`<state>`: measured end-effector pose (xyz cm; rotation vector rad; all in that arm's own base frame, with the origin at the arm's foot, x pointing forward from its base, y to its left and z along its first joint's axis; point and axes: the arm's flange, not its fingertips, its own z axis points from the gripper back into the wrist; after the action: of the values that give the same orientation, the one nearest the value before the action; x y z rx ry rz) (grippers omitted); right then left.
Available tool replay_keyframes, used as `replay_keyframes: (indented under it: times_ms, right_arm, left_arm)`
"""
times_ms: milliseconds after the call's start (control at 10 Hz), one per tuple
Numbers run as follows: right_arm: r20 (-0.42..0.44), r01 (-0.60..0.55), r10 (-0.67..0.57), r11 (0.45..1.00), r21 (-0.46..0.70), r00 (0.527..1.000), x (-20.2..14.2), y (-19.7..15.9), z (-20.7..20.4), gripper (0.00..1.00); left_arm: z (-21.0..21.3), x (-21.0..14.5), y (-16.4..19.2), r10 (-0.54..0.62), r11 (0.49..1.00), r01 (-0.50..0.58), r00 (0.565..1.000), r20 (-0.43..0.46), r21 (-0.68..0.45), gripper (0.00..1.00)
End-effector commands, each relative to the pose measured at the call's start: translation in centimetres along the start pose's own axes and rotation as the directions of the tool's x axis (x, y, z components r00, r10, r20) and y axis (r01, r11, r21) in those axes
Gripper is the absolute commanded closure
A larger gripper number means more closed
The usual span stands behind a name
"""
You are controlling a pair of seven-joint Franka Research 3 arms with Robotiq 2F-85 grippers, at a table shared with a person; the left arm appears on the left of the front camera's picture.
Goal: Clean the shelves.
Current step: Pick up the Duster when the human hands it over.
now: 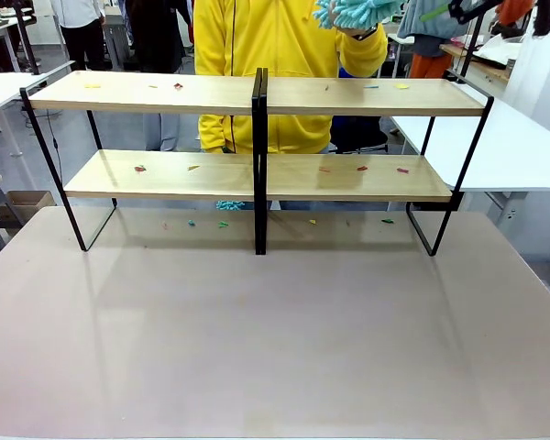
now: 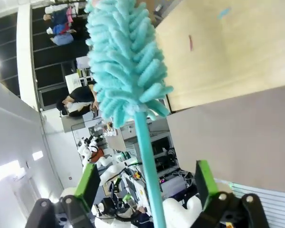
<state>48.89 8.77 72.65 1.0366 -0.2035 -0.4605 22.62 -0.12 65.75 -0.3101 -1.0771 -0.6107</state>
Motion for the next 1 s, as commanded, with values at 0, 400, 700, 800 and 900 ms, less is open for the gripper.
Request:
replay_keyframes:
  times_ms: [0,400,700,800,900]
  right_arm:
    - [-0.026,0.017,-0.017,1.000,-0.021,1.000,-0.10,0.26,-0.23,0.00]
    - [-0.043,0.018,-0.020,0.999,-0.028,0.999,0.07,0.06,-0.53,0.00]
    - [-0.063,0.011,-0.014,0.999,-0.039,0.998,-0.11,0.14,-0.88,0.63]
    - [-0.067,0.011,-0.013,0.999,-0.030,0.998,-0.12,0.09,-0.94,1.00]
    - [-0.071,0.014,-0.016,0.999,-0.029,0.997,-0.04,0.07,-1.05,1.00]
  left_arm:
    - [0.08,0.01,-0.01,-0.010,1.000,0.010,1.000,0.006,-0.011,0.00]
    - [0.08,0.01,-0.01,-0.010,1.000,0.010,1.000,0.006,-0.011,0.00]
    - [0.08,0.01,-0.01,-0.010,1.000,0.010,1.000,0.006,-0.011,0.00]
    - [0.08,0.01,-0.01,-0.010,1.000,0.010,1.000,0.006,-0.011,0.00]
    - [0.08,0.01,-0.01,-0.010,1.000,0.010,1.000,0.006,-0.011,0.00]
